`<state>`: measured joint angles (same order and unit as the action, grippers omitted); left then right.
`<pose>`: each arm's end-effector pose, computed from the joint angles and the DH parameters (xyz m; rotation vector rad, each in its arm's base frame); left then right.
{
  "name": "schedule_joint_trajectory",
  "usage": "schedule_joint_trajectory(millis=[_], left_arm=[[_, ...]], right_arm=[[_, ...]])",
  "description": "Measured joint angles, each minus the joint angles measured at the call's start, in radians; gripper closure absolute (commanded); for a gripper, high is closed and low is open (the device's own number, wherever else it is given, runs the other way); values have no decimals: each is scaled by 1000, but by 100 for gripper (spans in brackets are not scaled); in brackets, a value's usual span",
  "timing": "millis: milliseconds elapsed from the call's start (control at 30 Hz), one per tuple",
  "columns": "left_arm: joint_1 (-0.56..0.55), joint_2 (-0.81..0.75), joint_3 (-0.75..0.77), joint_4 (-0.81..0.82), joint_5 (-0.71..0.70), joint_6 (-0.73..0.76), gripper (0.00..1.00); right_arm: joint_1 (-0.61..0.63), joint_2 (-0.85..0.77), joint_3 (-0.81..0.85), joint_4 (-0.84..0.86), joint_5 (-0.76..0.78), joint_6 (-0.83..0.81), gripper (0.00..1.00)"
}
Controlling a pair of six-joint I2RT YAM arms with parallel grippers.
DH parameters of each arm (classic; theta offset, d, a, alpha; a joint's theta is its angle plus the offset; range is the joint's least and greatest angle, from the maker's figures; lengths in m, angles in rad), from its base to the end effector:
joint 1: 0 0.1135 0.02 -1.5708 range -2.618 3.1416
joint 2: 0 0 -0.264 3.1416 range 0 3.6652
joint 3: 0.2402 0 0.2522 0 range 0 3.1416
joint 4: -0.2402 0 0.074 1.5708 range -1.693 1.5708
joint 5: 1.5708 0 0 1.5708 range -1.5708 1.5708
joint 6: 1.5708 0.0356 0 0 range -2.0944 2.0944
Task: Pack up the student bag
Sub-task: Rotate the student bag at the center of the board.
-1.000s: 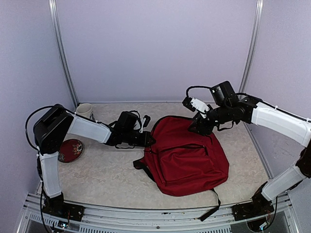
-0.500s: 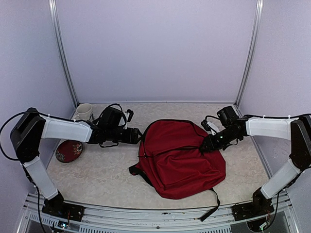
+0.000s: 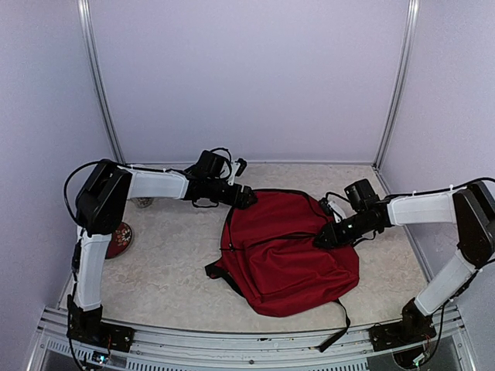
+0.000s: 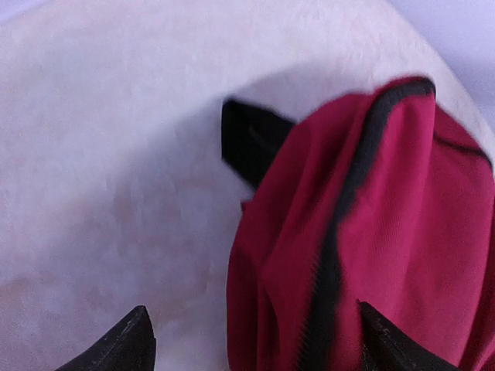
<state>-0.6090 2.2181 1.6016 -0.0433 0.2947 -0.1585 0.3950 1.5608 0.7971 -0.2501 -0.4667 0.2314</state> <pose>0.4035 -0.2940 0.1652 0.6757 2.2011 -0.7372 0.2631 0.1270 0.1616 -0.3937 2.6113 0.8279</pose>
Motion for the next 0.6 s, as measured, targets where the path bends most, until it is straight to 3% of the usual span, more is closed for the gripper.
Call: schedule_joint_trajectory(millis=[100, 167, 367, 433, 500, 533, 600], left_arm=[[0, 3, -94, -8, 35, -8, 61], [0, -25, -196, 33, 59, -11, 77], [-14, -280, -580, 126, 86, -81, 94], [-53, -360, -690, 159, 91, -125, 95], [-121, -422, -778, 195, 82, -167, 90], [-153, -441, -806, 205, 78, -182, 82], [-241, -478, -853, 210, 75, -205, 53]], right_arm=[[-14, 57, 55, 15, 6, 3, 64], [-35, 121, 125, 7, -14, 1, 64], [-77, 337, 404, -54, -87, -44, 61], [-81, 381, 485, -68, -111, -69, 58], [-84, 390, 530, -77, -136, -95, 56], [-86, 385, 541, -82, -150, -109, 55], [-89, 370, 547, -99, -177, -135, 55]])
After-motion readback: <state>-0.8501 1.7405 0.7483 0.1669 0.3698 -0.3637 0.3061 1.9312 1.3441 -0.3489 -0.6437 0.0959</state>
